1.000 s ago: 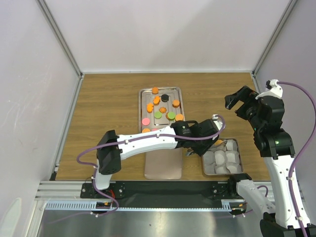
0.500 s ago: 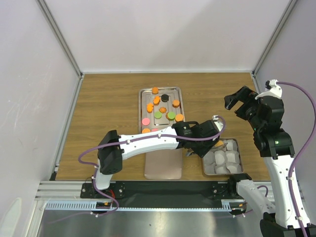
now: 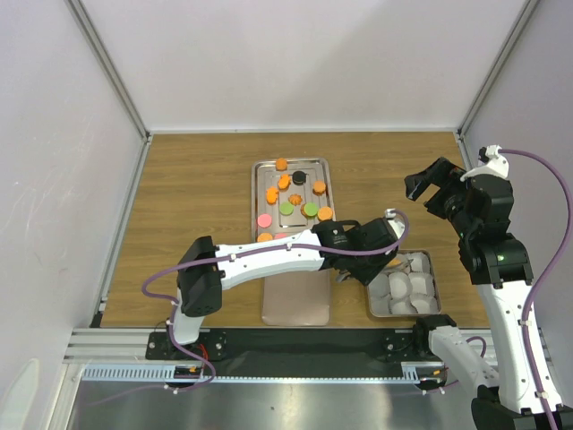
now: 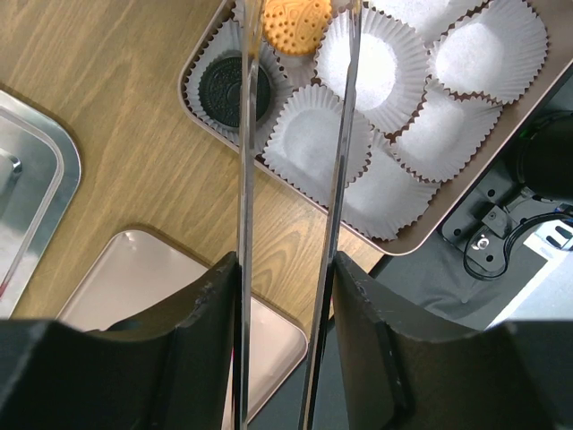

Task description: Pack the cookies

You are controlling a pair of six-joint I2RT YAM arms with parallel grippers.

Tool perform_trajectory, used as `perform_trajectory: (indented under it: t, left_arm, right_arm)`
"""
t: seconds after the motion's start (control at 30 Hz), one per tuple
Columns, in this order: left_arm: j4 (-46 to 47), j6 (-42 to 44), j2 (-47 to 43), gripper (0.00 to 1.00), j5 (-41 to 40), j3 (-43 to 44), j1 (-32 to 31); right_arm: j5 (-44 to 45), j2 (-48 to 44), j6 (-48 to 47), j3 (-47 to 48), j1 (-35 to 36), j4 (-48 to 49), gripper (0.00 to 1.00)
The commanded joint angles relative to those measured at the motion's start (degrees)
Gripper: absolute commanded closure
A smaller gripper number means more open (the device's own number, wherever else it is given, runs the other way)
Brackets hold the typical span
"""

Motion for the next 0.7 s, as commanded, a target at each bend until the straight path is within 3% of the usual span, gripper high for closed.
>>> perform_trajectory:
  t: [0.0,0.33,0.67]
  left_arm:
    - [1.29,1.32,-4.29,0.52,0.28,2.27,-0.31]
    - [1.12,-0.53,-19.58,0.51,-4.63,-6.95,3.73]
    - [-1.08,-3.52,-32.67,0.51,-8.07,-27.78,20.41]
  right_arm:
    - [-0.83,-0.14,-0.08,0.45,-0.19,1.66,0.00]
    - [-1.98,1.26,-0.08,-0.26,-0.11,2.45,0.00]
    - [-4.61,3.99,0.01,-3.59,3.13,4.30,0.00]
